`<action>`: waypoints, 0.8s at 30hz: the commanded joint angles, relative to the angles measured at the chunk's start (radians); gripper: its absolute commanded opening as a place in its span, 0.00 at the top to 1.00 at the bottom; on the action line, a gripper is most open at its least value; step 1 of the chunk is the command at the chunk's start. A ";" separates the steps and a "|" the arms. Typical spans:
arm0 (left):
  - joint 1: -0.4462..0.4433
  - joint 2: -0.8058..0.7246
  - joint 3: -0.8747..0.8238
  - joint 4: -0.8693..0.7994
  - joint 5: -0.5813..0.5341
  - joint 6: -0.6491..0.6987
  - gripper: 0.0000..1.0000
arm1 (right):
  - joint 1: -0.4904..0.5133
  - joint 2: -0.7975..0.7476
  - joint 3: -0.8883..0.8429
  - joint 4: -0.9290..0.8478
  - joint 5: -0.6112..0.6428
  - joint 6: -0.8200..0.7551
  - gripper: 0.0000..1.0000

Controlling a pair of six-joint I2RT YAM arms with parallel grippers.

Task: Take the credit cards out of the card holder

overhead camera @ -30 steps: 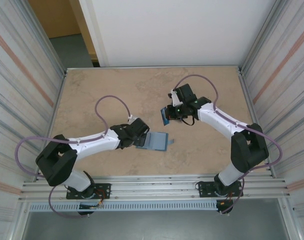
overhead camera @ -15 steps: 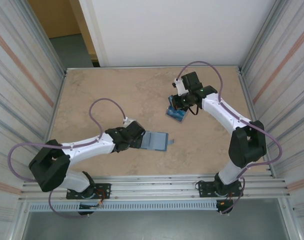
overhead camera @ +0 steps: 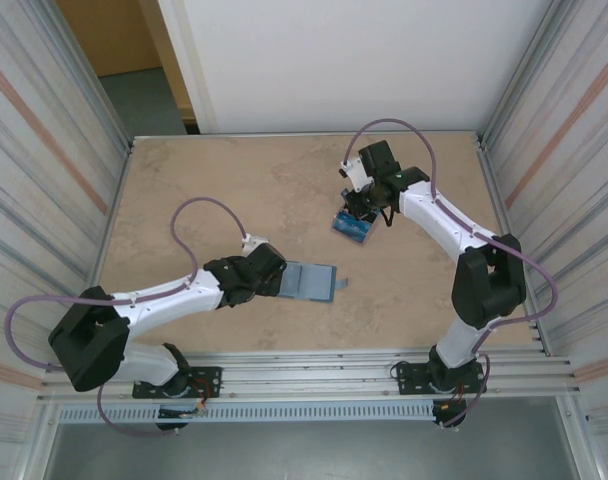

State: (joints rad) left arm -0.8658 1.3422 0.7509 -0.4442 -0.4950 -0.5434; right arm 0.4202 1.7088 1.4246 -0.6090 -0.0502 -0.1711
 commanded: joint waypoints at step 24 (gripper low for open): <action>0.017 -0.028 -0.010 -0.002 -0.027 -0.007 0.01 | -0.039 0.158 0.060 -0.053 -0.030 -0.122 0.96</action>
State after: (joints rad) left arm -0.8566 1.3422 0.7494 -0.4446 -0.4950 -0.5434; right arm 0.3901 1.8431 1.4513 -0.6380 -0.0570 -0.2676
